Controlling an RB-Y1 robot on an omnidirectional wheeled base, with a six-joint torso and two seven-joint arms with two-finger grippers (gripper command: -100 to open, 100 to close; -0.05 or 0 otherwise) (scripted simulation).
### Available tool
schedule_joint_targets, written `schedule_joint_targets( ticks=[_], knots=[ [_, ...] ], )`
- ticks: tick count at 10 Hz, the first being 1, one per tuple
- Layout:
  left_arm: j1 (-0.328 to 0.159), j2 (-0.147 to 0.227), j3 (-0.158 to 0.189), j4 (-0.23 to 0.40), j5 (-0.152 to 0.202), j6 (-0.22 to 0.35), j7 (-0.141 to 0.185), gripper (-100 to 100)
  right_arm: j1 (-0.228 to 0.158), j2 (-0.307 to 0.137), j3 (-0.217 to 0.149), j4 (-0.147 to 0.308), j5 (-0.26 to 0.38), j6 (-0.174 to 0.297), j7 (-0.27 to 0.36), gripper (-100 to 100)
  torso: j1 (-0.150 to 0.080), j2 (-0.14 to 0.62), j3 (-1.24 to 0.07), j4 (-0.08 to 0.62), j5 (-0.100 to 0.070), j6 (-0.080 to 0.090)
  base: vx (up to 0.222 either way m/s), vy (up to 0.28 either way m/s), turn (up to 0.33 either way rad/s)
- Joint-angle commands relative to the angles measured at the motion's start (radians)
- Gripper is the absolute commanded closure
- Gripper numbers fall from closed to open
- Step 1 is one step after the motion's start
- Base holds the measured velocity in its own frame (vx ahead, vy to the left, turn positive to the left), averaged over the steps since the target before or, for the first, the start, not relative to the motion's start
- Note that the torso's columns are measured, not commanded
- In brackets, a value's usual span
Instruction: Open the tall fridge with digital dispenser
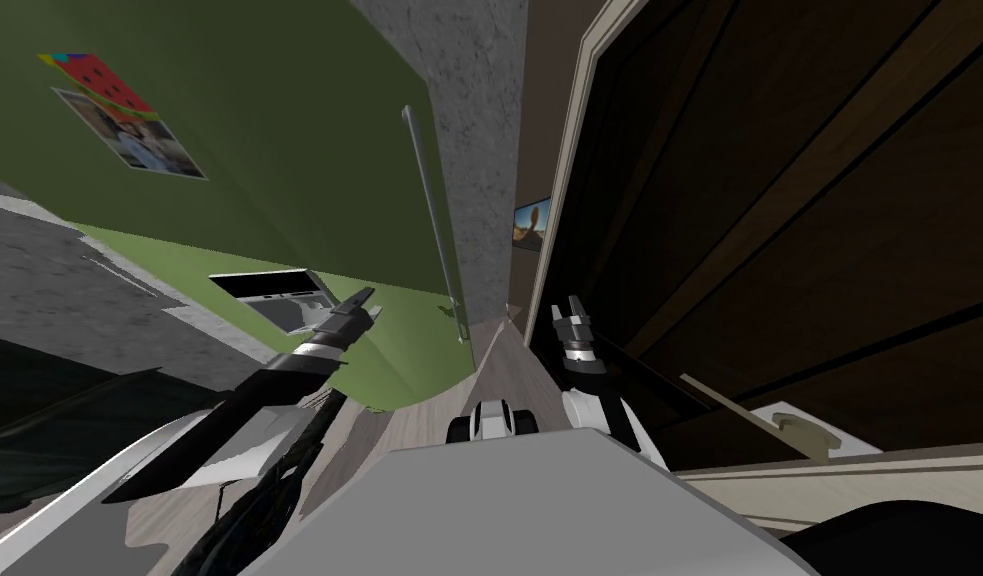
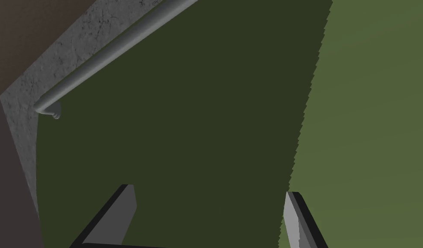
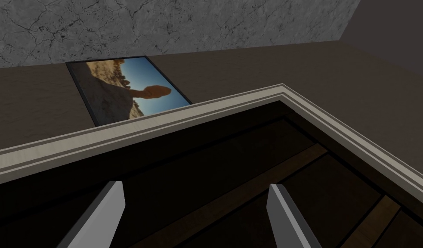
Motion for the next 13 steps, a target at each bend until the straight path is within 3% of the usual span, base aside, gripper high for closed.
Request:
schedule_joint_targets(
  ticks=[1, 3, 4, 6, 7, 9, 10, 12, 13],
  knots=[
    [0.006, 0.049, 0.034, -0.007, 0.018, 0.058, 0.017, -100, 0.000, 0.000, 0.000, 0.000, 0.000, 0.000, 0.000, 0, 0.000, 0.000, 0.000, 0.000, 0.000, 0.000, 0.047, -0.035, -0.007],
    [0.010, 0.121, 0.086, -0.010, 0.046, 0.123, 0.044, -100, 0.000, 0.000, 0.000, 0.000, 0.000, 0.000, 0.000, 0, 0.000, 0.000, 0.000, 0.000, 0.000, 0.000, 0.068, -0.047, -0.026],
    [0.010, 0.129, 0.086, -0.010, 0.046, 0.140, 0.044, -100, 0.000, 0.000, 0.000, 0.000, 0.000, 0.000, 0.000, 0, -0.001, -0.001, -0.001, 0.000, 0.000, 0.000, 0.063, -0.044, -0.008],
    [0.015, 0.196, 0.136, -0.011, 0.074, 0.203, 0.072, -100, 0.000, 0.000, 0.000, 0.000, 0.000, 0.000, 0.000, 0, 0.001, -0.001, 0.000, 0.000, 0.000, 0.000, 0.080, -0.045, -0.030],
    [0.015, 0.208, 0.136, -0.011, 0.074, 0.219, 0.072, -100, 0.000, 0.000, 0.000, 0.000, 0.000, 0.000, 0.000, 0, 0.000, -0.001, -0.001, 0.000, 0.000, 0.000, 0.066, -0.046, -0.012],
    [0.019, 0.274, 0.185, -0.012, 0.101, 0.284, 0.101, -100, 0.000, 0.000, 0.000, 0.000, 0.000, 0.000, 0.000, 0, 0.000, 0.000, 0.000, 0.000, 0.000, 0.000, 0.078, -0.048, -0.029],
    [0.019, 0.286, 0.185, -0.012, 0.101, 0.295, 0.101, -100, 0.000, 0.000, 0.000, 0.000, 0.000, 0.000, 0.000, 0, 0.000, -0.001, 0.000, 0.000, 0.000, 0.000, 0.061, -0.047, -0.013],
    [0.023, 0.356, 0.231, -0.016, 0.127, 0.357, 0.128, -100, 0.000, 0.000, 0.000, 0.000, 0.000, 0.000, 0.000, 0, 0.000, 0.001, 0.001, 0.000, 0.000, 0.000, 0.066, -0.052, -0.031],
    [0.023, 0.359, 0.231, -0.016, 0.127, 0.367, 0.128, -100, 0.000, 0.000, 0.000, 0.000, 0.000, 0.000, 0.000, 0, 0.000, -0.001, 0.000, 0.000, 0.000, 0.000, 0.064, -0.030, -0.015]
  ],
)
